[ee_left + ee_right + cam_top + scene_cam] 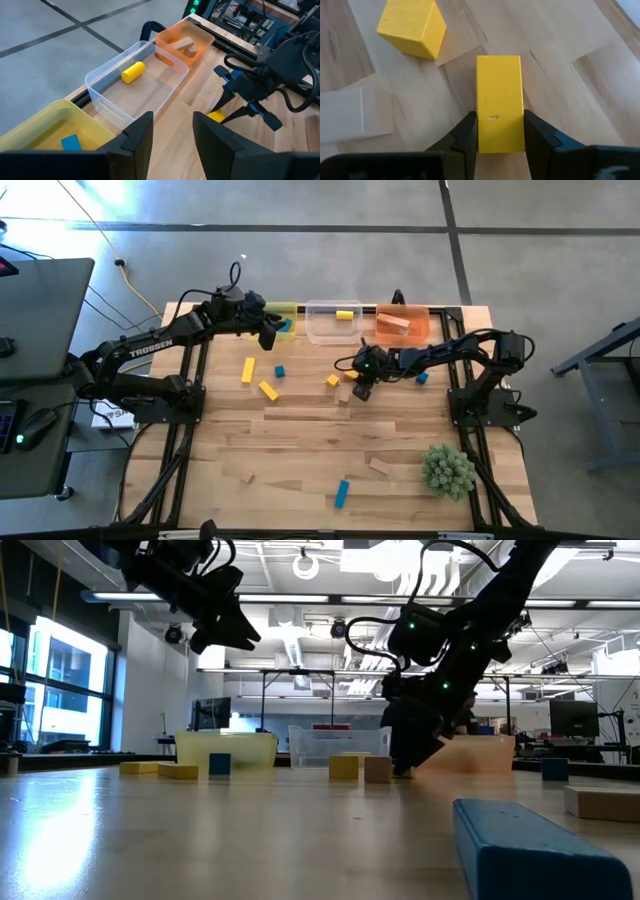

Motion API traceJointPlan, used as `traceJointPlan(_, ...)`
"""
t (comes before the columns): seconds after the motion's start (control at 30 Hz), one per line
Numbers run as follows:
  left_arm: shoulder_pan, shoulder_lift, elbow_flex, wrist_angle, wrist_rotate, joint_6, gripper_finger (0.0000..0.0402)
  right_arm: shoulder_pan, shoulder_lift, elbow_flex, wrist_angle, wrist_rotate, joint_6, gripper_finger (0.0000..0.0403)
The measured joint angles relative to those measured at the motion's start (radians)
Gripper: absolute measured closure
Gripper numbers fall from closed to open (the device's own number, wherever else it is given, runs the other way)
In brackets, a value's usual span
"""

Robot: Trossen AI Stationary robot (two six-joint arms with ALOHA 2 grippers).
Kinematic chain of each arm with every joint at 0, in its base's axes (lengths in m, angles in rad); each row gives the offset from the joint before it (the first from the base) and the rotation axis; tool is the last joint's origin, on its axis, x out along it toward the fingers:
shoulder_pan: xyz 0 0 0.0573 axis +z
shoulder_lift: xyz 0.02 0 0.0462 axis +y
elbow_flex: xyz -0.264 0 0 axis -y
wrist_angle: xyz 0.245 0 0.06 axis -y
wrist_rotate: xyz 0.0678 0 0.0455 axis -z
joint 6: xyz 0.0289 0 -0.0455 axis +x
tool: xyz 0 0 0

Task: Sort & place blocks by color
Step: Put the yellow block into the transparent bin

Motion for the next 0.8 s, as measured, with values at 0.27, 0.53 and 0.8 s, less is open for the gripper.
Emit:
traceJointPlan(0.27, 0.000, 0.000, 0.000, 0.000, -0.001, 0.000, 0.0273, 0.000, -0.057, 0.018, -0.022, 0.007, 0.050, 0.0303)
traceJointPlan(0.53, 0.000, 0.000, 0.000, -0.002, -0.052, 0.000, 0.0273, -0.049, -0.087, 0.159, -0.029, 0.041, -0.039, 0.0303)
traceJointPlan(0.8, 0.000, 0.000, 0.000, -0.002, -0.094, 0.000, 0.0273, -0.219, -0.087, 0.333, 0.003, 0.040, -0.253, 0.0303)
